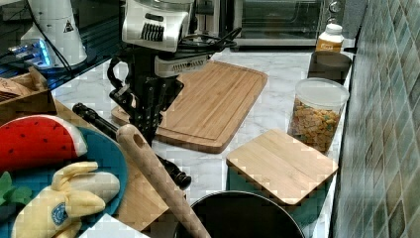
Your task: Close the drawer.
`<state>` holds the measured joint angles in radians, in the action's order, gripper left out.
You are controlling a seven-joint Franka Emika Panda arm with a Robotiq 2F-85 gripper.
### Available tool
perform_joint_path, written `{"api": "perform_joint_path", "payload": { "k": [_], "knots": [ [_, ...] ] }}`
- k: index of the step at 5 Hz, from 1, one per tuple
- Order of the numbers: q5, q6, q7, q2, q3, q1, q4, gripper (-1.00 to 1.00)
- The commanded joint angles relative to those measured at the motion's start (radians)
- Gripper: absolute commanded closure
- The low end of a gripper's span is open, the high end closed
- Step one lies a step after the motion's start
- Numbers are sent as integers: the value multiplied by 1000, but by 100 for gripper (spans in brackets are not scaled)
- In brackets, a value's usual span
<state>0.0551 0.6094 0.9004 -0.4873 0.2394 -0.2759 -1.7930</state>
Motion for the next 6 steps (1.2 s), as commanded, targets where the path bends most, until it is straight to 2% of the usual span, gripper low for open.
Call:
{"api": "perform_joint_path", "payload": {
  "k": [1,6],
  "knots": [
    [49,17,-32,2,142,-113,-58,100],
    [37,18,-24,-1,161,-96,-59,100]
  ]
}}
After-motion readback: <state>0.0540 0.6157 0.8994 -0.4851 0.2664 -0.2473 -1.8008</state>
